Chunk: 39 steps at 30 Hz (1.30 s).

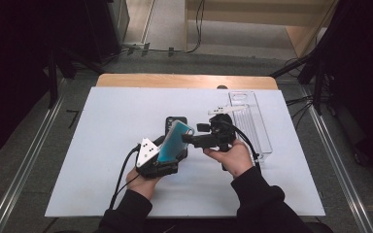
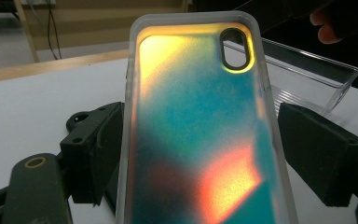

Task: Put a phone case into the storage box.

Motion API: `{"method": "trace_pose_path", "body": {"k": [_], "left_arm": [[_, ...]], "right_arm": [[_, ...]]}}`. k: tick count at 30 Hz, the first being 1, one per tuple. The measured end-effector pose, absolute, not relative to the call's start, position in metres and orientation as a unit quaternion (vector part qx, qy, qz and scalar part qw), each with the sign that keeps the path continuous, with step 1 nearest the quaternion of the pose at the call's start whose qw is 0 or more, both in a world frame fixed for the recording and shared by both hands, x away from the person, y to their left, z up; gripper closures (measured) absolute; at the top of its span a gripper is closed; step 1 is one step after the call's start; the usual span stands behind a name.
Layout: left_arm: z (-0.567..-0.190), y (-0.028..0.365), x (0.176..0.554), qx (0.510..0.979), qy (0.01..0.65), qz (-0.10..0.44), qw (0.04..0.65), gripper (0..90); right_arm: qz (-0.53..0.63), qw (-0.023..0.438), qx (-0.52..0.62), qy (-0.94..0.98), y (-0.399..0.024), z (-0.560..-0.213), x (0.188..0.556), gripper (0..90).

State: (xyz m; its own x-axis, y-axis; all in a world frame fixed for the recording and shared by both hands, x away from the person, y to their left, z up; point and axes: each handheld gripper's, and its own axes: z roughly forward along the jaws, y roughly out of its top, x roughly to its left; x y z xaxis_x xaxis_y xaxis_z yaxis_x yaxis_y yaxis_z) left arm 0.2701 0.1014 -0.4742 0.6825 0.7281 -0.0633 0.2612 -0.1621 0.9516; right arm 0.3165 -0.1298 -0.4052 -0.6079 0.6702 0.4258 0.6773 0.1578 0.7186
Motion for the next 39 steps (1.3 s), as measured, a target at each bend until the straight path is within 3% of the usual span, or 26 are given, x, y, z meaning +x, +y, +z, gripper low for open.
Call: {"method": "trace_pose_path", "body": {"k": [4, 9, 16, 20, 34, 37, 39], "left_arm": [[-0.472, 0.100, 0.269, 0.728, 0.341, 0.211, 0.556, 16.7], [-0.472, 0.099, 0.268, 0.727, 0.350, 0.206, 0.554, 16.7], [-0.471, 0.097, 0.267, 0.720, 0.353, 0.196, 0.565, 16.7], [-0.470, 0.096, 0.265, 0.719, 0.353, 0.192, 0.567, 16.7], [-0.467, 0.096, 0.267, 0.725, 0.351, 0.168, 0.568, 15.9], [-0.464, 0.097, 0.268, 0.724, 0.370, 0.147, 0.563, 8.4], [-0.463, 0.098, 0.269, 0.728, 0.377, 0.131, 0.557, 8.4]], "right_arm": [[-0.472, 0.013, -0.447, -0.760, -0.124, -0.408, 0.321, 16.4], [-0.474, 0.036, -0.451, -0.755, -0.120, -0.413, 0.326, 27.4], [-0.466, 0.097, -0.484, -0.734, -0.121, -0.418, 0.332, 49.8], [-0.455, 0.123, -0.512, -0.718, -0.126, -0.419, 0.335, 71.4], [-0.473, 0.153, -0.507, -0.704, -0.129, -0.415, 0.331, 77.0], [-0.475, 0.147, -0.503, -0.707, -0.130, -0.412, 0.330, 77.4], [-0.475, 0.140, -0.502, -0.709, -0.132, -0.411, 0.329, 77.4]]}}
